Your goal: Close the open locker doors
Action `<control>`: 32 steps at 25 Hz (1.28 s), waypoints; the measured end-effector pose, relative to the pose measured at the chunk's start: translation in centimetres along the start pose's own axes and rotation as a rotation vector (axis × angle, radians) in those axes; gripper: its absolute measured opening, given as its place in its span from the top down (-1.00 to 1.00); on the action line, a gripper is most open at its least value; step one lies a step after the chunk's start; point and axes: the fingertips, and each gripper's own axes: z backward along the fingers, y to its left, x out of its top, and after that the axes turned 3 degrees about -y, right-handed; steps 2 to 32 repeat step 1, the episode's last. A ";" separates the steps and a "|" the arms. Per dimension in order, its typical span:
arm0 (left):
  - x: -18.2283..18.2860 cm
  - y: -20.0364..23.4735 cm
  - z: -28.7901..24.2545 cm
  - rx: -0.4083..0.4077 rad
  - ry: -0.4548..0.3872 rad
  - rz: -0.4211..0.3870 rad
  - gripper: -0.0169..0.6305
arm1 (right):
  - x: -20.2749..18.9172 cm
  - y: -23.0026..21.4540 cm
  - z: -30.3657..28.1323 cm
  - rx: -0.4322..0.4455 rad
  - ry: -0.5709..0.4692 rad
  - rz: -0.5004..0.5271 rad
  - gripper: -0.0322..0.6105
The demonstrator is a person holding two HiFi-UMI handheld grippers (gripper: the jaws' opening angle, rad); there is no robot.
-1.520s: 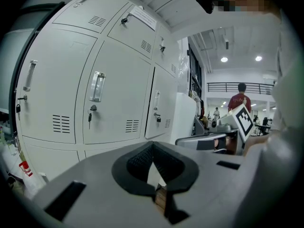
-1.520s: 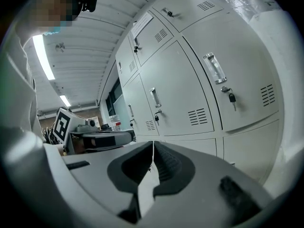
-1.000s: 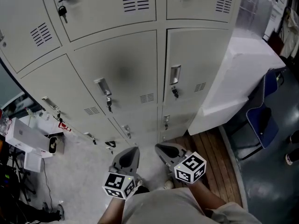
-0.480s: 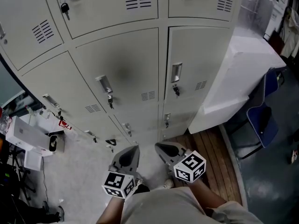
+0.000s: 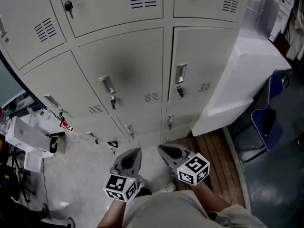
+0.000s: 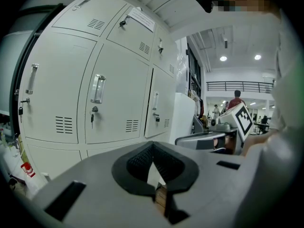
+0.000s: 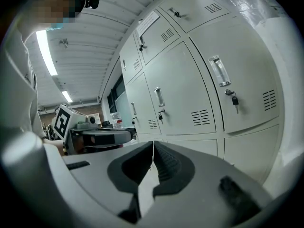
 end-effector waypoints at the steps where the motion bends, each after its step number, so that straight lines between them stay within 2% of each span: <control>1: 0.0 0.0 0.0 0.000 -0.001 0.000 0.90 | 0.0 0.0 0.0 0.000 0.000 0.000 0.81; 32: 0.0 0.0 0.0 0.000 -0.001 0.000 0.90 | 0.0 0.0 0.0 0.000 0.000 0.000 0.81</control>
